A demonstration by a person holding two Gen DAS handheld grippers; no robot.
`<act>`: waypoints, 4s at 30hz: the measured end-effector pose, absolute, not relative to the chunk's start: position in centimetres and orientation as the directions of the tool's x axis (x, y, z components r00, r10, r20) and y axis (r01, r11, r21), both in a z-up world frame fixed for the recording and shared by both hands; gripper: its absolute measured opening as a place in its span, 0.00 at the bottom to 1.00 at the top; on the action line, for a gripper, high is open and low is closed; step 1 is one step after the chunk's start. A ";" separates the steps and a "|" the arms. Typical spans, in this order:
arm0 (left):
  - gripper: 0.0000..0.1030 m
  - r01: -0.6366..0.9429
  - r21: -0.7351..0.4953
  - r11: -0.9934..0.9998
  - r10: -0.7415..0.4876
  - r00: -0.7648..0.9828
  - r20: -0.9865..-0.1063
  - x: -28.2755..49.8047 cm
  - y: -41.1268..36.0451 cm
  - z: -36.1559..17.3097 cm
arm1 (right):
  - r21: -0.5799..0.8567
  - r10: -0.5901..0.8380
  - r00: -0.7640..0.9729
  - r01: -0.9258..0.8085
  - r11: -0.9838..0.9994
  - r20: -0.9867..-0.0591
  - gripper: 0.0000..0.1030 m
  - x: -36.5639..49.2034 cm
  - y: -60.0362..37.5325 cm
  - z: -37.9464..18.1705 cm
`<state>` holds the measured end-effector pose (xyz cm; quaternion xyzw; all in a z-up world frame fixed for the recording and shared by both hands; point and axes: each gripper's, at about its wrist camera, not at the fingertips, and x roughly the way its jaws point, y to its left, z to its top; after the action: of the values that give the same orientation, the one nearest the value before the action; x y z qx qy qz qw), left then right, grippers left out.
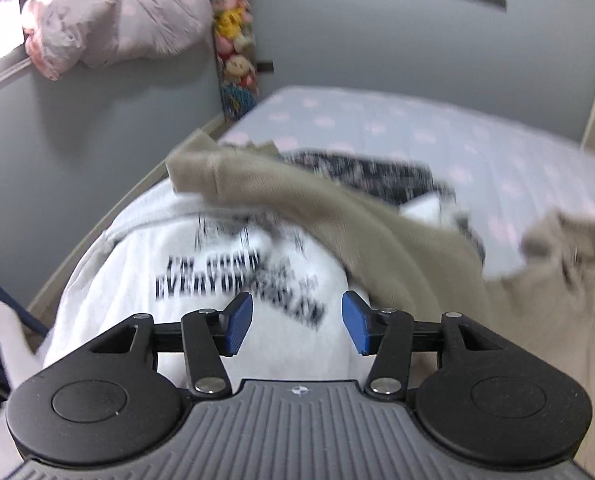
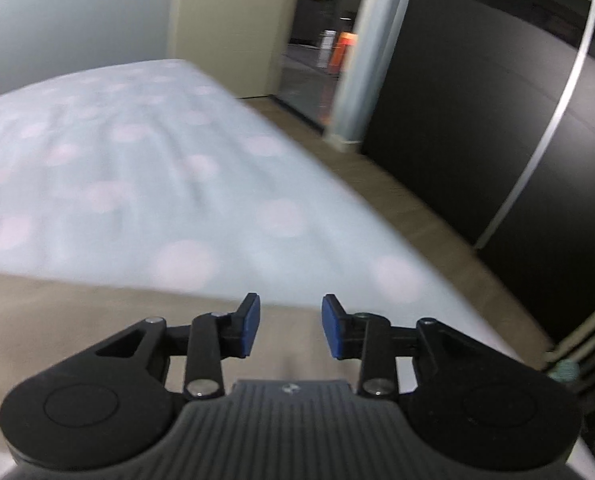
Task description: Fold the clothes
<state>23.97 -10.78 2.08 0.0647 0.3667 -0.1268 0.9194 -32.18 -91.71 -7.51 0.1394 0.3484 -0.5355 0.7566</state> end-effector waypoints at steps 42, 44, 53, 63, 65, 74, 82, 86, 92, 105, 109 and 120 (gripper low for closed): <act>0.17 0.128 -0.170 0.977 -0.199 0.833 -0.516 33.6 -1.0 9.2 | -0.161 -0.440 0.450 0.534 0.830 -0.777 0.51 -16.7 -72.7 -8.7; 0.18 0.077 -0.137 0.988 -0.141 0.820 -0.555 34.4 -0.9 7.7 | -0.138 -0.433 0.453 0.550 0.824 -0.779 0.51 -17.1 -73.0 -8.5; 0.56 -0.030 -0.057 0.998 -0.005 0.843 -0.538 34.7 -3.4 8.2 | -0.098 -0.400 0.494 0.529 0.843 -0.772 0.51 -16.3 -74.6 -5.6; 0.61 0.364 -0.049 0.930 -0.331 0.774 -0.540 33.9 -19.5 8.3 | -0.004 -0.322 0.590 0.475 0.880 -0.741 0.51 -6.5 -78.2 -1.5; 0.61 0.444 -0.050 0.894 -0.394 0.731 -0.557 34.0 -24.0 6.6 | -0.004 -0.305 0.602 0.447 0.894 -0.738 0.51 -3.3 -78.6 -1.1; 0.61 0.693 -0.070 0.718 -0.569 0.526 -0.632 34.5 -41.0 -2.4 | -0.040 -0.246 0.617 0.328 0.944 -0.747 0.51 10.1 -80.7 -1.8; 0.57 0.766 -0.051 0.640 -0.558 0.419 -0.716 36.0 -51.3 -9.3 | -0.068 -0.241 0.603 0.296 0.953 -0.760 0.50 19.9 -82.6 -4.5; 0.35 0.778 -0.016 0.628 -0.506 0.392 -0.768 36.3 -54.5 -11.7 | -0.078 -0.254 0.589 0.308 0.948 -0.767 0.43 22.5 -83.5 -6.2; 0.08 0.782 -0.024 0.623 -0.522 0.392 -0.758 35.3 -54.8 -11.7 | -0.056 -0.228 0.607 0.289 0.956 -0.761 0.16 21.3 -83.6 -7.0; 0.07 0.886 0.113 0.450 -0.696 0.427 -0.577 22.7 -41.6 -5.0 | -0.108 -0.204 0.785 0.173 0.979 -0.586 0.13 5.0 -75.2 -1.0; 0.07 0.908 0.141 0.394 -0.716 0.399 -0.573 18.4 -38.8 -7.1 | -0.151 -0.196 0.778 0.130 0.980 -0.596 0.13 0.0 -71.3 -3.6; 0.08 0.920 0.178 0.348 -0.560 0.356 -0.748 14.7 -38.4 -17.3 | -0.058 -0.147 0.683 0.151 0.987 -0.715 0.14 -3.6 -68.2 -14.3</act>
<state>14.70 -38.43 -17.25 0.3036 0.2966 -0.4836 0.7655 -3.59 -68.24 -14.31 0.0027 0.3897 -0.0810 0.9174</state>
